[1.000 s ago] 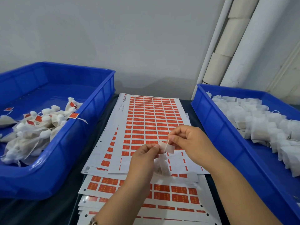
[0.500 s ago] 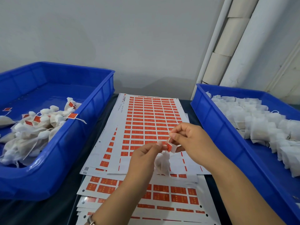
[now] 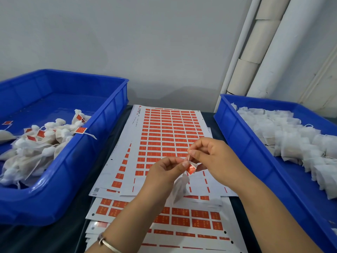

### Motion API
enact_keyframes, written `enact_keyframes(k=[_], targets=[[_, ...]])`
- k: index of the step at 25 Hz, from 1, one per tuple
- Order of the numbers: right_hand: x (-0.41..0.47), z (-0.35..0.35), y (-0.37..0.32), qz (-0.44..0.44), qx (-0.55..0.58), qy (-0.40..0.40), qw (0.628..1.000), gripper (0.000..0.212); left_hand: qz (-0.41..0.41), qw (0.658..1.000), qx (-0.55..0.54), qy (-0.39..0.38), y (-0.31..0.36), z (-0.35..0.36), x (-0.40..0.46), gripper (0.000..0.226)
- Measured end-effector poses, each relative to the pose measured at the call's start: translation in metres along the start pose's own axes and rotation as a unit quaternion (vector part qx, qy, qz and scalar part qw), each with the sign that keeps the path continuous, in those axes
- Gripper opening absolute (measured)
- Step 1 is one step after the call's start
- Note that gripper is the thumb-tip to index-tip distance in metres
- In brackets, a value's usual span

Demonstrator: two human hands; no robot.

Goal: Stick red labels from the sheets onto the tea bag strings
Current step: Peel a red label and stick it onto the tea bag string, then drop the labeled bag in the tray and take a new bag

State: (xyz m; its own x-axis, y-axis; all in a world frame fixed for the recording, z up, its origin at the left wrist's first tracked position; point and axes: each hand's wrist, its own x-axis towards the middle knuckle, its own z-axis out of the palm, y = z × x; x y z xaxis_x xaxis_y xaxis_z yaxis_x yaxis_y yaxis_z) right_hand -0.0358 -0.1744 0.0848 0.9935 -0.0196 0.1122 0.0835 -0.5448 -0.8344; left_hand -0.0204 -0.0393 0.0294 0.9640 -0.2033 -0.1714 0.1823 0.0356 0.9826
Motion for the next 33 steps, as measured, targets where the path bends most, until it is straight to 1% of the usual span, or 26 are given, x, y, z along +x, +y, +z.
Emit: enact_keyframes(k=[2, 5, 6, 9, 10, 12, 14, 16, 18, 19, 22, 23, 24, 26, 28, 30, 32, 33], targets=[[0.000, 0.001, 0.001, 0.000, 0.004, 0.006, 1.000, 0.015, -0.002, 1.000, -0.006, 0.007, 0.000, 0.001, 0.000, 0.018], [-0.001, 0.001, 0.002, 0.005, 0.014, 0.013, 1.000, 0.012, -0.002, 1.000, -0.018, 0.010, 0.000, 0.004, -0.002, 0.029], [-0.001, 0.001, 0.003, 0.006, 0.016, 0.016, 1.000, 0.012, -0.004, 1.000, -0.022, 0.015, 0.000, 0.004, -0.003, 0.029], [-0.003, 0.002, 0.002, 0.013, 0.024, 0.021, 0.999, 0.011, -0.007, 0.999, -0.027, 0.035, -0.001, 0.005, -0.002, 0.016], [-0.005, 0.002, 0.002, 0.015, 0.021, 0.017, 1.000, 0.012, -0.006, 0.999, -0.024, 0.041, -0.001, 0.006, -0.001, 0.013], [-0.008, 0.003, 0.001, 0.017, 0.001, -0.001, 1.000, 0.028, 0.000, 0.999, -0.009, 0.052, -0.002, 0.007, -0.001, 0.010], [-0.011, 0.004, 0.000, 0.017, -0.014, -0.007, 1.000, 0.046, 0.012, 0.999, 0.025, 0.042, -0.003, 0.004, -0.002, 0.009], [-0.013, 0.004, -0.001, 0.014, -0.015, -0.003, 1.000, 0.058, 0.031, 0.997, 0.074, -0.003, -0.001, -0.003, -0.003, 0.011], [-0.013, 0.004, -0.003, 0.013, -0.002, -0.002, 1.000, 0.063, 0.059, 0.992, 0.106, -0.045, 0.004, -0.011, -0.003, 0.011], [-0.013, 0.004, -0.005, 0.013, 0.007, 0.000, 1.000, 0.064, 0.082, 0.987, 0.130, -0.049, 0.009, -0.016, -0.004, 0.010], [-0.012, 0.008, -0.014, -0.008, 0.041, 0.011, 0.999, 0.064, 0.170, 0.954, 0.245, -0.027, 0.032, -0.030, -0.008, 0.015], [-0.012, 0.010, -0.018, -0.017, 0.060, 0.013, 0.998, 0.062, 0.196, 0.943, 0.267, -0.022, 0.044, -0.036, -0.011, 0.015], [-0.011, 0.012, -0.022, -0.023, 0.076, 0.011, 0.997, 0.060, 0.218, 0.936, 0.276, -0.013, 0.058, -0.044, -0.013, 0.015], [-0.010, 0.020, -0.029, -0.028, 0.089, -0.006, 0.996, 0.053, 0.251, 0.934, 0.253, 0.028, 0.088, -0.066, -0.019, 0.008], [-0.007, 0.034, -0.032, -0.026, 0.087, -0.031, 0.995, 0.043, 0.285, 0.930, 0.211, 0.095, 0.115, -0.094, -0.021, 0.004], [-0.004, 0.050, -0.032, -0.015, 0.075, -0.057, 0.995, 0.036, 0.309, 0.914, 0.193, 0.178, 0.135, -0.126, -0.018, 0.010], [-0.003, 0.064, -0.030, -0.006, 0.072, -0.087, 0.994, 0.030, 0.298, 0.893, 0.218, 0.257, 0.150, -0.160, -0.011, 0.016], [-0.002, 0.069, -0.029, -0.003, 0.073, -0.101, 0.992, 0.029, 0.280, 0.880, 0.254, 0.287, 0.155, -0.175, -0.006, 0.019]])
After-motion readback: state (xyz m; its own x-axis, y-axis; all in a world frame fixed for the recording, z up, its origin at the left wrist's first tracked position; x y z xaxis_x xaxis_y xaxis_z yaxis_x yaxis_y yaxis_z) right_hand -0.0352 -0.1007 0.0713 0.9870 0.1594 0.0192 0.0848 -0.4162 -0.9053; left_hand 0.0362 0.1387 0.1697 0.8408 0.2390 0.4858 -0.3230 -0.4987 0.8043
